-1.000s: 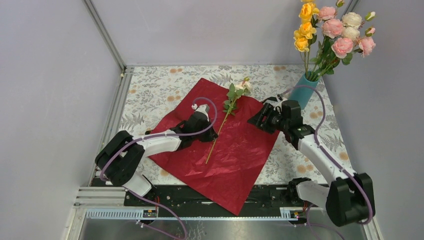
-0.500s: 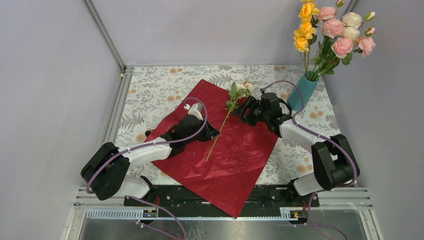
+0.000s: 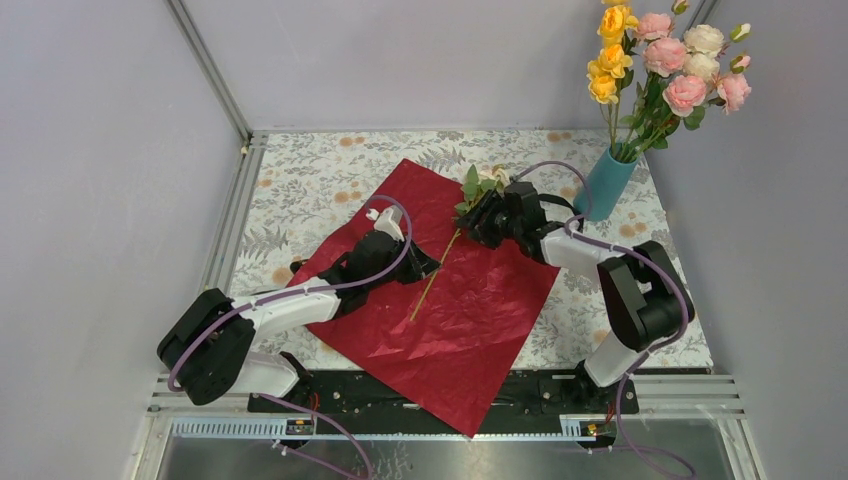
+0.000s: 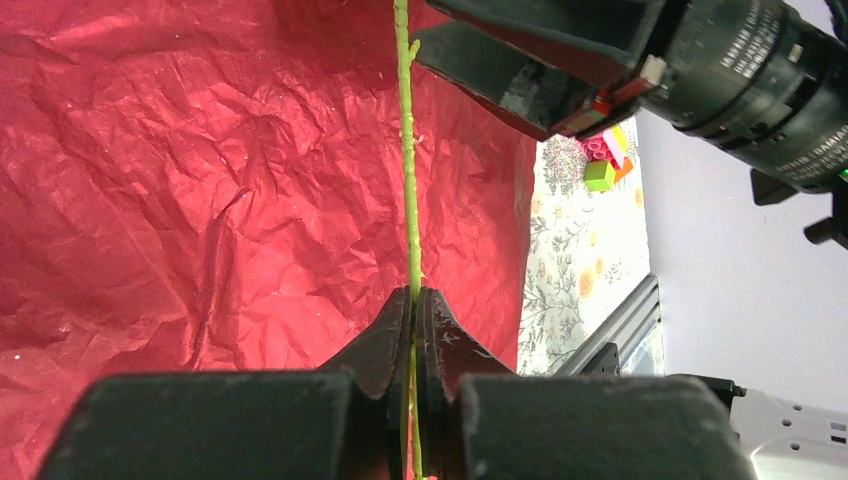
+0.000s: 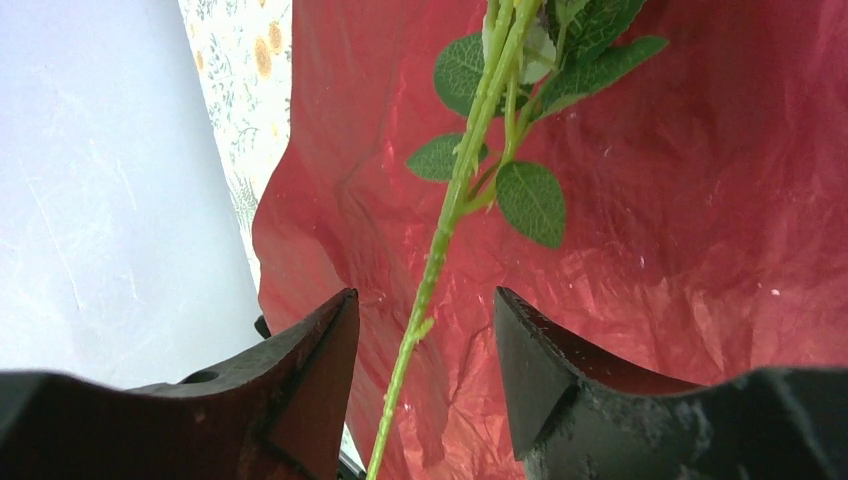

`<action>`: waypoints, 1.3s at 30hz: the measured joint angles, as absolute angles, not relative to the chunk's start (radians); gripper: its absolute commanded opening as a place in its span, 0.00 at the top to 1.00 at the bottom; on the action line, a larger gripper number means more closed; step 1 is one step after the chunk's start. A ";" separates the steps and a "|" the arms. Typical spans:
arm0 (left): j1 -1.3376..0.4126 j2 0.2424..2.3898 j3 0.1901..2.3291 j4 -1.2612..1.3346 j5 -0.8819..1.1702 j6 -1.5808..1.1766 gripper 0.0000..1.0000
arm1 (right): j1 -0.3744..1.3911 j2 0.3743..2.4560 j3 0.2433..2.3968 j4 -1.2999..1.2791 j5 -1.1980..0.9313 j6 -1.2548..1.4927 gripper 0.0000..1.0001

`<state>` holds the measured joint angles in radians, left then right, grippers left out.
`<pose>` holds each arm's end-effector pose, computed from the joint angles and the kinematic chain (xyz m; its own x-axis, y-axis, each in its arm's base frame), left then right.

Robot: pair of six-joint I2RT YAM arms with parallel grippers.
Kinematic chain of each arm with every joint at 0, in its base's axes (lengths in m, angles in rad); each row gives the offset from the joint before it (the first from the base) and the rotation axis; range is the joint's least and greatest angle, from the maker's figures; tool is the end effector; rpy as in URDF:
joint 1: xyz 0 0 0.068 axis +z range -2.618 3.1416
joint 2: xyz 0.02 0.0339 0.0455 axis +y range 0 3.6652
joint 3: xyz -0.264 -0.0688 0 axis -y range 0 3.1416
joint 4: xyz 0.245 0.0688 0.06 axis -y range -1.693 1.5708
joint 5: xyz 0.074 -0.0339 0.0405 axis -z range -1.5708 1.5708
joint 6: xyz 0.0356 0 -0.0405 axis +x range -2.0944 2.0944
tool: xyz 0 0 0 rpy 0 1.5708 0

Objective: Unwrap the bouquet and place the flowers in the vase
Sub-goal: Pick up the fake flower from the wrapping paper.

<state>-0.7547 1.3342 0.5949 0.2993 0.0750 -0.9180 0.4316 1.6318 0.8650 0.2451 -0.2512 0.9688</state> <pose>0.2012 -0.1928 0.2028 -0.7704 -0.3629 -0.5242 0.1985 0.6448 -0.7381 0.3126 0.1537 0.1962 -0.7516 0.5328 -0.3889 0.0328 0.6190 0.7847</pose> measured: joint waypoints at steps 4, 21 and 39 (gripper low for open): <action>-0.757 1.334 0.595 0.306 0.077 -0.918 1.00 | 0.432 1.683 0.902 0.248 -0.244 0.982 0.44; -0.760 1.335 0.595 0.307 0.080 -0.915 1.00 | 0.434 1.790 0.969 0.290 -0.244 1.047 0.78; -0.766 1.324 0.634 0.240 0.081 -0.847 0.63 | 0.443 1.718 0.934 0.376 -0.219 1.082 1.00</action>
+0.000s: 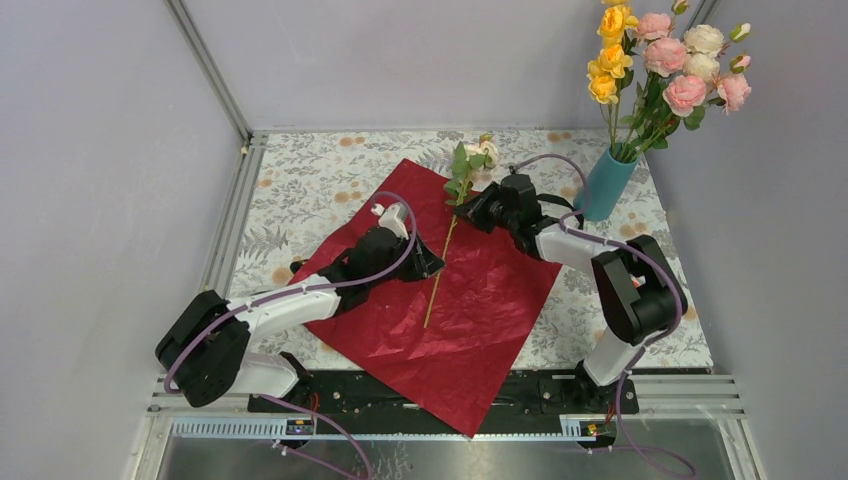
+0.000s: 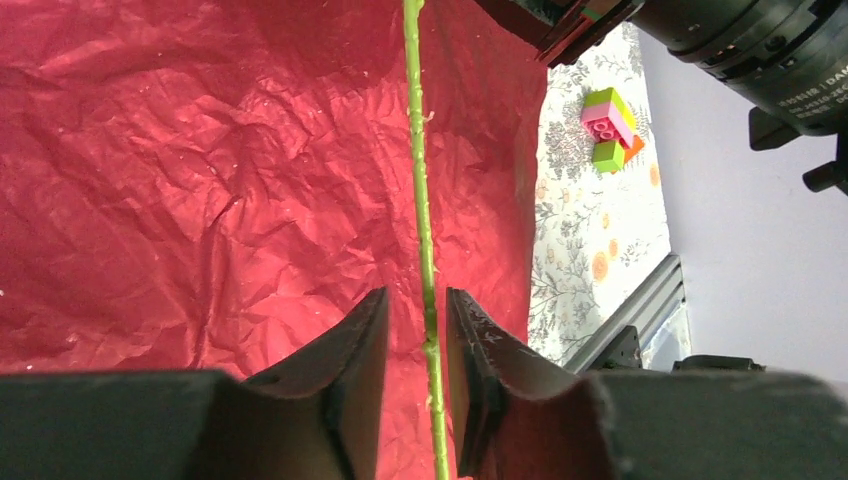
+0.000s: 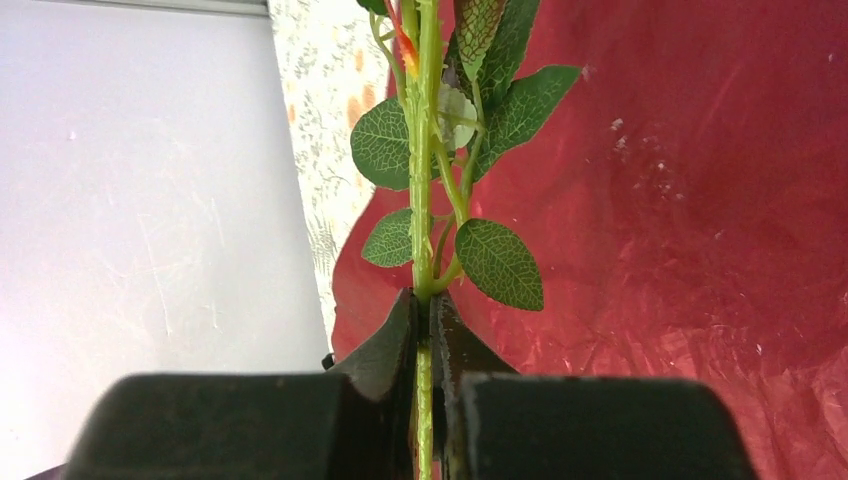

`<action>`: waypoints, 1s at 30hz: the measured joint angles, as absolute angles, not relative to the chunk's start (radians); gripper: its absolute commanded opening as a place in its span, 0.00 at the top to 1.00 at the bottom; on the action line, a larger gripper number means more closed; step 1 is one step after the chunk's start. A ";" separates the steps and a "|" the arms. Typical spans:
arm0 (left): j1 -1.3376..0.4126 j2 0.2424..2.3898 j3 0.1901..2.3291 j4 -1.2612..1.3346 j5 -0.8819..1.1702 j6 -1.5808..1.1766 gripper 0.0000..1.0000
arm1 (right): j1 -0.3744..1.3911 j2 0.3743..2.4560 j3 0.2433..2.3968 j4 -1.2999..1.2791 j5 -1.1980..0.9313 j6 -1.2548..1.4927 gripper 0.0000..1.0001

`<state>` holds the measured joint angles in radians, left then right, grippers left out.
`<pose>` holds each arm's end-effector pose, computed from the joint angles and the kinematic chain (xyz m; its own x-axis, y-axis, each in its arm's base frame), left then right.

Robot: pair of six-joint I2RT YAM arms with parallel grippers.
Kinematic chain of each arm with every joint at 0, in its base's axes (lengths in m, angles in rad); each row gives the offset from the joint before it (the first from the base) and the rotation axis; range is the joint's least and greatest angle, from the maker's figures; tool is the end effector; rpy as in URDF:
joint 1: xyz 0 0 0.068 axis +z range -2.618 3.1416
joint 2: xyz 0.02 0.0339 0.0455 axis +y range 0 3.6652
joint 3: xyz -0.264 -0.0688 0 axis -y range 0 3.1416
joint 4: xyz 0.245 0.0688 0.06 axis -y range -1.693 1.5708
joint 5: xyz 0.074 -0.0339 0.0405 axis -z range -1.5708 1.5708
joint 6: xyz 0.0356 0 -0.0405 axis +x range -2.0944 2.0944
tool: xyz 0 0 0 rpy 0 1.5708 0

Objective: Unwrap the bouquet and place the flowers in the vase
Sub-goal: Pick up the fake flower from the wrapping paper.

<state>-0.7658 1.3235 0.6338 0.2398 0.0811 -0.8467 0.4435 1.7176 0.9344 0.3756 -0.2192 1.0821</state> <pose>0.2007 -0.1969 0.2122 -0.7646 -0.3006 -0.5701 0.2577 0.6682 -0.6979 0.3349 0.1677 0.2012 -0.6971 0.6229 -0.3549 0.0349 0.5239 0.8511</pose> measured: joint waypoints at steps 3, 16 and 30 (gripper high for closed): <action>-0.767 1.322 0.657 0.217 0.088 -0.820 0.37 | 0.443 1.670 0.910 0.411 -0.200 1.066 1.00; -0.750 1.223 0.780 0.024 0.239 -0.660 0.01 | 0.445 1.310 0.808 0.386 -0.069 0.762 1.00; -0.192 1.093 1.014 -0.375 0.486 -0.413 0.01 | 0.326 0.997 0.923 0.242 -0.025 0.128 1.00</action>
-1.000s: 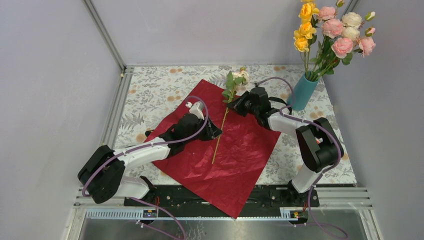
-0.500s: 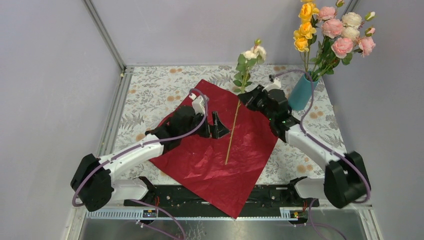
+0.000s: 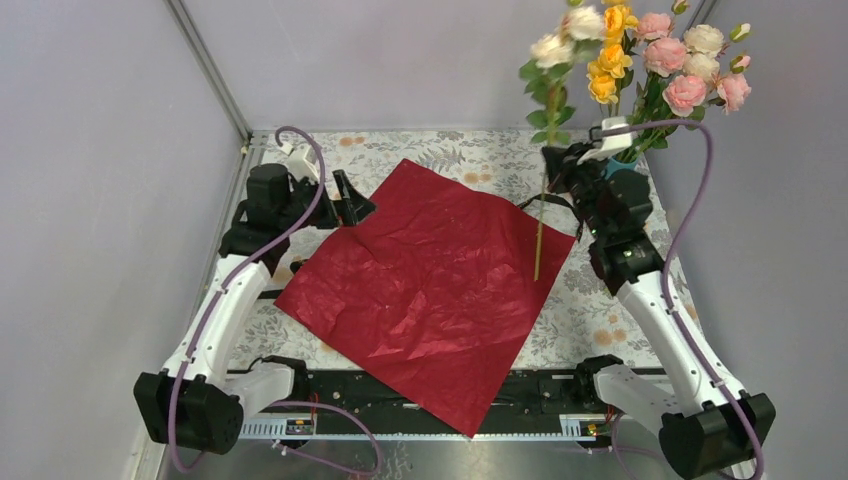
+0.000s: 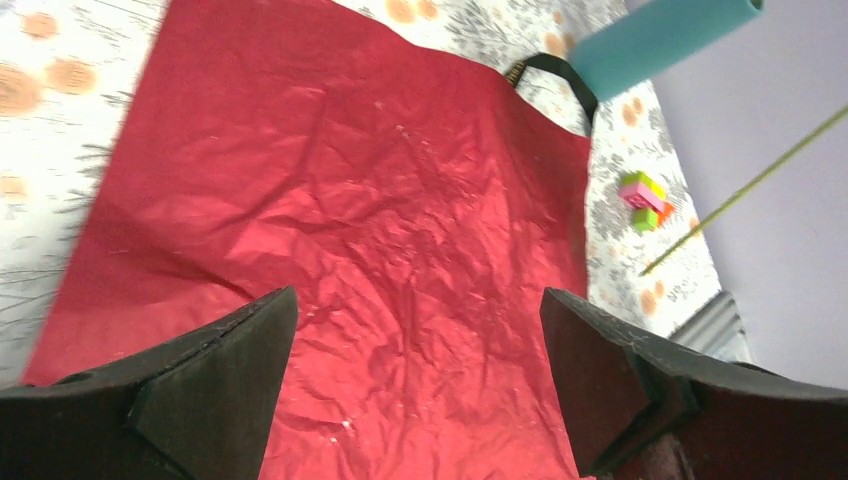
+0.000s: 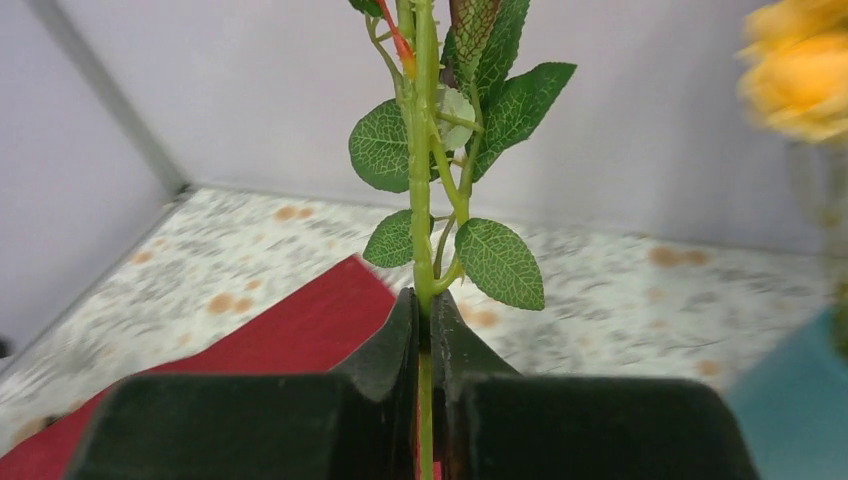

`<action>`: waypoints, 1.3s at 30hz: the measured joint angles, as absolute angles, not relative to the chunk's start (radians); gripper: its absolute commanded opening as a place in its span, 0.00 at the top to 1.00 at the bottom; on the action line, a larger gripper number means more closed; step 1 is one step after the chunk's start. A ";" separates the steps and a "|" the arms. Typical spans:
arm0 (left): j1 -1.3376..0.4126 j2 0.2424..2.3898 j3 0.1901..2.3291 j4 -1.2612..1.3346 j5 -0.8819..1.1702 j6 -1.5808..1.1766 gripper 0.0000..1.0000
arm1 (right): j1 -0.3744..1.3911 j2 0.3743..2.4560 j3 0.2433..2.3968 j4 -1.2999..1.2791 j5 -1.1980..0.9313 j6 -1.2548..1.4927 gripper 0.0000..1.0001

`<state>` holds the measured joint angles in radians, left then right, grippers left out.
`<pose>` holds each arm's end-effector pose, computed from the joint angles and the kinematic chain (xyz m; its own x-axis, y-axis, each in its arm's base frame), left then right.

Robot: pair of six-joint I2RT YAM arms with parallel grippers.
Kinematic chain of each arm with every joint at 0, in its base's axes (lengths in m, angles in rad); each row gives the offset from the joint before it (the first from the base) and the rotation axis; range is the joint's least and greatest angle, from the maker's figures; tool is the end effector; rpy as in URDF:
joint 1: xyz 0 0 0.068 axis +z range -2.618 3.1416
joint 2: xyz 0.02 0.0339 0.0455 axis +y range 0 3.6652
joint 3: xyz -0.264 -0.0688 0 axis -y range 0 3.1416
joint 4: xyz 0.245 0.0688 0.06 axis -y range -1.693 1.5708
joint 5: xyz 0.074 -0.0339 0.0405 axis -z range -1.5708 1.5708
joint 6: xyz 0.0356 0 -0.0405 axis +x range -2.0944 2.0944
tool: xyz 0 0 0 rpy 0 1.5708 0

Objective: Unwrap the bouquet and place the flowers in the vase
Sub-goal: Pick up the fake flower from the wrapping paper, then insert the fake flower into the vase.

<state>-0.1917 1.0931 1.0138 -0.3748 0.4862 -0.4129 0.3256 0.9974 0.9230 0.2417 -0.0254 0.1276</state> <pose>0.2348 -0.0625 0.3421 -0.6274 -0.2396 -0.7409 0.3591 0.7552 -0.5483 0.2211 0.0756 0.3951 0.1128 0.1723 -0.9786 -0.3608 0.9247 0.1213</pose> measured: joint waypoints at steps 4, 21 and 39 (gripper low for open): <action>-0.146 1.073 1.022 -0.410 0.460 -0.350 0.01 | 0.208 1.000 1.013 0.204 -0.049 0.038 1.00; -0.070 0.932 0.994 -0.437 0.302 -0.258 0.01 | -0.136 1.280 1.401 0.307 -0.204 -0.020 1.00; 0.013 0.934 0.953 -0.416 0.279 -0.259 0.01 | -0.242 1.658 1.739 0.479 -0.282 0.058 1.00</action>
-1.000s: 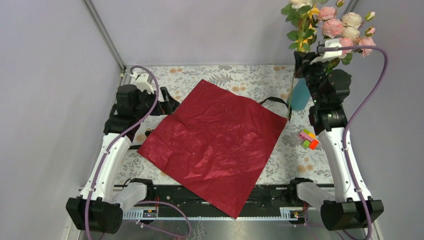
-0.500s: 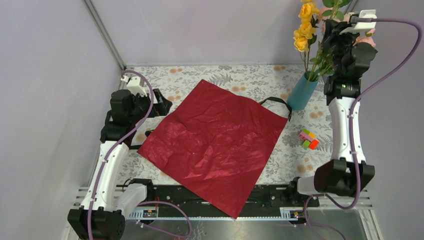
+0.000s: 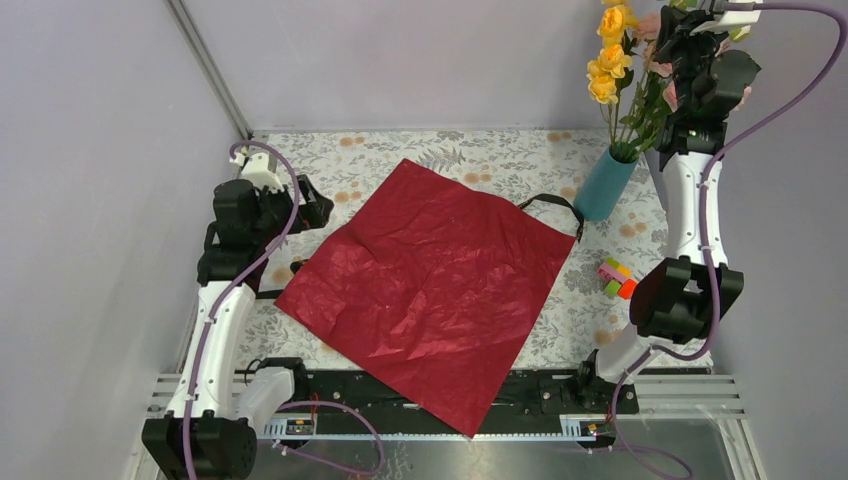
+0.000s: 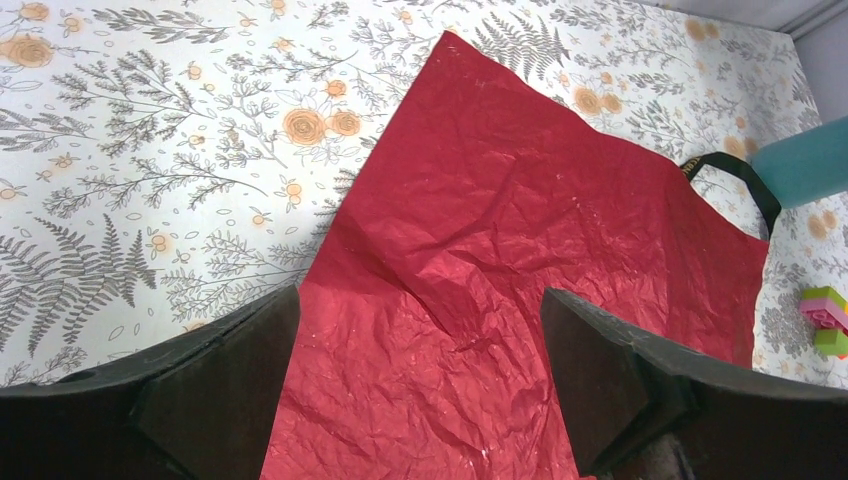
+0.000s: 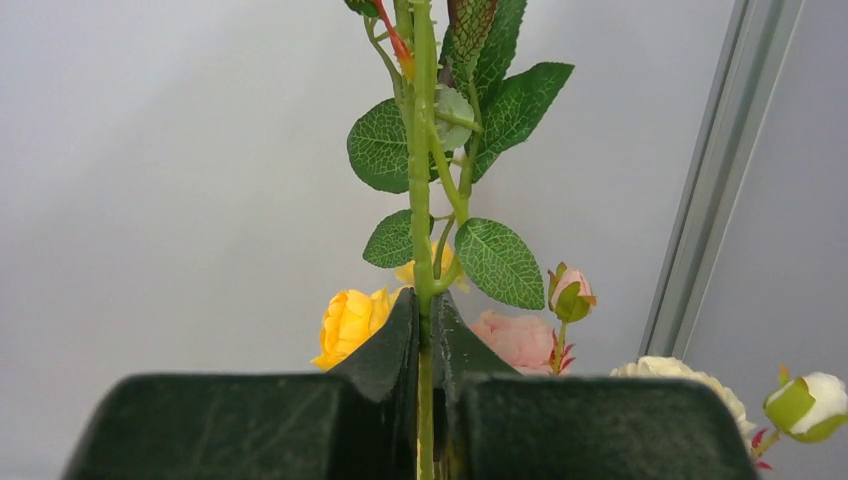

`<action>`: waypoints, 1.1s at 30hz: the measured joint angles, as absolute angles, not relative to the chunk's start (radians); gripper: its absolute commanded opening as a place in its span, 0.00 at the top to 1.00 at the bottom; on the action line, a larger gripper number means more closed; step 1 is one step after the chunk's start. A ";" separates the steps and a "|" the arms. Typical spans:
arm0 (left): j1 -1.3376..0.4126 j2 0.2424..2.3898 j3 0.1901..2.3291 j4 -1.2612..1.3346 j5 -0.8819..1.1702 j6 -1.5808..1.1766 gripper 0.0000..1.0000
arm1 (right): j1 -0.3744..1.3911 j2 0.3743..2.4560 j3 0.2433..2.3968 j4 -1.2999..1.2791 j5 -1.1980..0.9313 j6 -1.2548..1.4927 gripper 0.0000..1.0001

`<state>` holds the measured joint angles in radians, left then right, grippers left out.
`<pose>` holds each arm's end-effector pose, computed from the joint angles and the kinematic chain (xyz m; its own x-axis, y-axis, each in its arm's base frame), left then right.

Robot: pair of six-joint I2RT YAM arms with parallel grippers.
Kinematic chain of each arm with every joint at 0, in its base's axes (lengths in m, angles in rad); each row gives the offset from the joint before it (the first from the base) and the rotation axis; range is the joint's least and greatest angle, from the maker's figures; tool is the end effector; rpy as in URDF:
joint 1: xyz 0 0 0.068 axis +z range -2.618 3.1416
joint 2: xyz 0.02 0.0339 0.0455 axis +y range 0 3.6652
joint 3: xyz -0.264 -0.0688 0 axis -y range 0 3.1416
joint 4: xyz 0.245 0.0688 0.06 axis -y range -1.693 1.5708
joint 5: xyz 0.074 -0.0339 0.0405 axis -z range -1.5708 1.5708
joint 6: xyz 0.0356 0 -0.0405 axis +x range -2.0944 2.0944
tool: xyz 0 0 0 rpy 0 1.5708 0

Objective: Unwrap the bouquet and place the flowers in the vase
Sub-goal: Insert the fake flower into the vase.

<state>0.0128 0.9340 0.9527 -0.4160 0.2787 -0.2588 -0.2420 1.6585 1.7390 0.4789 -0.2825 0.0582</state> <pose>0.2068 -0.0071 0.3485 -0.4358 -0.2516 -0.8642 0.1343 0.9312 -0.3389 0.3657 -0.0800 0.5134 0.5144 -0.0694 -0.8547 -0.0292 0.9947 -0.0984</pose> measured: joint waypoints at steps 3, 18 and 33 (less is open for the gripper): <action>0.030 0.943 0.953 -0.416 0.279 -0.262 0.01 | -0.242 1.686 1.763 0.484 -0.293 0.054 1.00; 0.053 0.951 0.940 -0.398 0.285 -0.281 0.01 | -0.242 1.687 1.571 0.528 -0.334 -0.064 1.00; 0.061 0.951 0.939 -0.395 0.295 -0.282 0.01 | -0.243 1.655 1.350 0.619 -0.333 -0.073 1.00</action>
<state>0.0612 0.9508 0.9394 -0.3946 0.2955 -0.2821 -0.2432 1.6554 1.3499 0.6189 -0.3328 -0.0731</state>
